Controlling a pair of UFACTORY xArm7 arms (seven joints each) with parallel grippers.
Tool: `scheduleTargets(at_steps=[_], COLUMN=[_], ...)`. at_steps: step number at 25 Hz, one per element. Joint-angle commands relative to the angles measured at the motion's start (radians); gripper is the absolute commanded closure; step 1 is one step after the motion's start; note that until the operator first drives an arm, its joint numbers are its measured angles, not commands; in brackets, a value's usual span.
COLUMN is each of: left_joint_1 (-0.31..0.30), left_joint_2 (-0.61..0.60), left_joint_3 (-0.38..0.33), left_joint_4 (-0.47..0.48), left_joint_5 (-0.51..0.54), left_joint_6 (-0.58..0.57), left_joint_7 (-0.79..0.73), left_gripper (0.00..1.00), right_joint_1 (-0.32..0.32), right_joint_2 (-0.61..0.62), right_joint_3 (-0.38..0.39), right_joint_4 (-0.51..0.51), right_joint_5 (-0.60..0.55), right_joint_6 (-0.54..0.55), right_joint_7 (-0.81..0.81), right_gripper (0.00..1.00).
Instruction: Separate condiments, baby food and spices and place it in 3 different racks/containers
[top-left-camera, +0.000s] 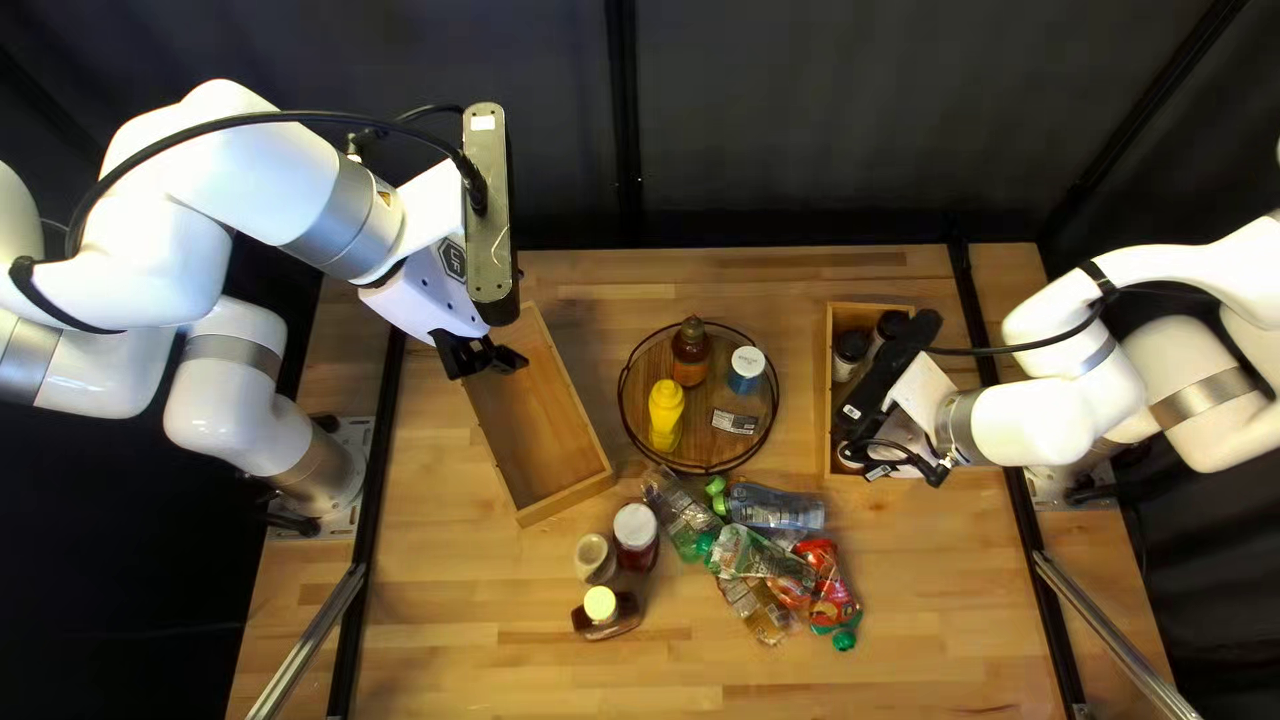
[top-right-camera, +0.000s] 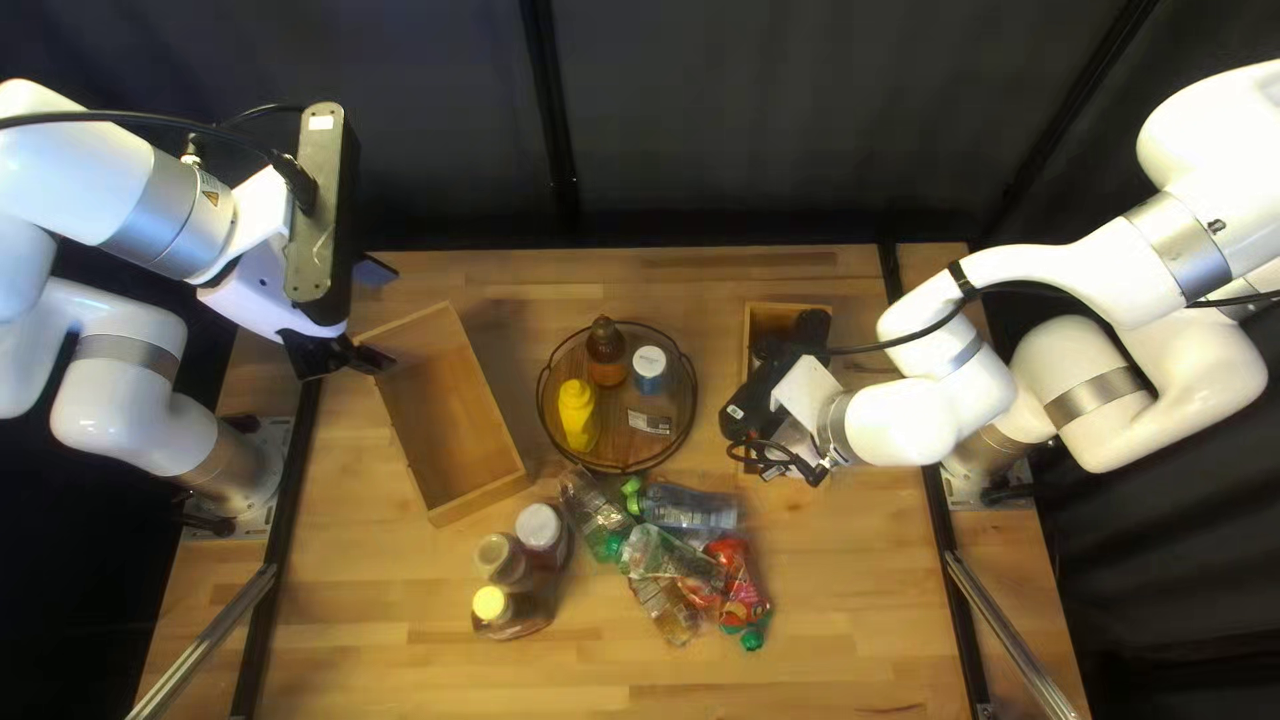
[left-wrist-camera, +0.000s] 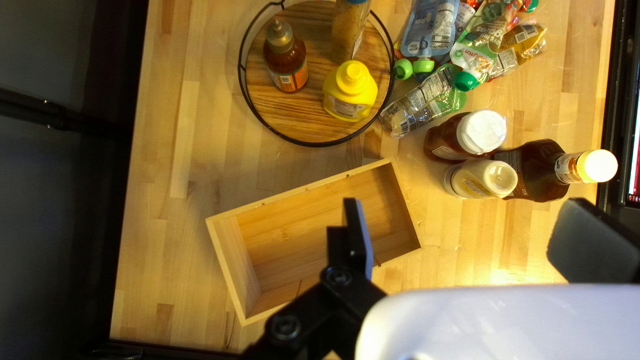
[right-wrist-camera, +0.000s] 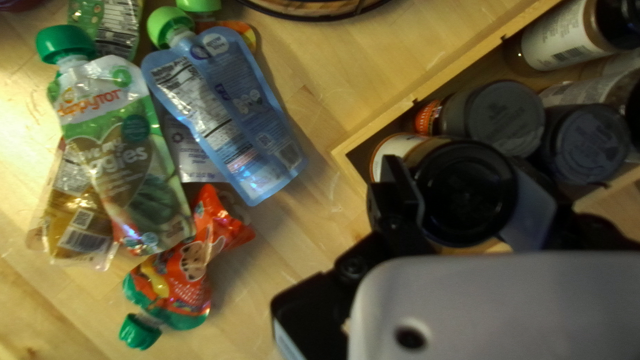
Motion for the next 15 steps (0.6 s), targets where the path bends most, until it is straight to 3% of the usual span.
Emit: scheduleTargets(at_steps=[1, 4, 7, 15], left_joint_1=[0.0, 0.0, 0.0, 0.0], left_joint_2=[0.0, 0.0, 0.0, 0.0], left_joint_3=[0.0, 0.0, 0.0, 0.0], left_joint_4=[0.0, 0.0, 0.0, 0.0], left_joint_5=[0.0, 0.0, 0.0, 0.0], left_joint_6=[0.0, 0.0, 0.0, 0.0], left_joint_7=[0.0, 0.0, 0.0, 0.0], left_gripper=[0.0, 0.0, 0.0, 0.0], right_joint_1=[-0.003, 0.003, 0.012, 0.044], right_joint_2=[0.022, 0.035, 0.031, 0.018], right_joint_3=[0.003, 0.005, 0.008, 0.019], right_joint_4=[-0.001, 0.01, 0.015, 0.071], right_joint_5=[-0.01, -0.003, 0.009, 0.052], right_joint_6=[-0.022, -0.022, -0.007, 0.08], right_joint_7=[0.013, 0.011, 0.005, -0.042], right_gripper=[0.7, 0.33, 0.15, 0.03])
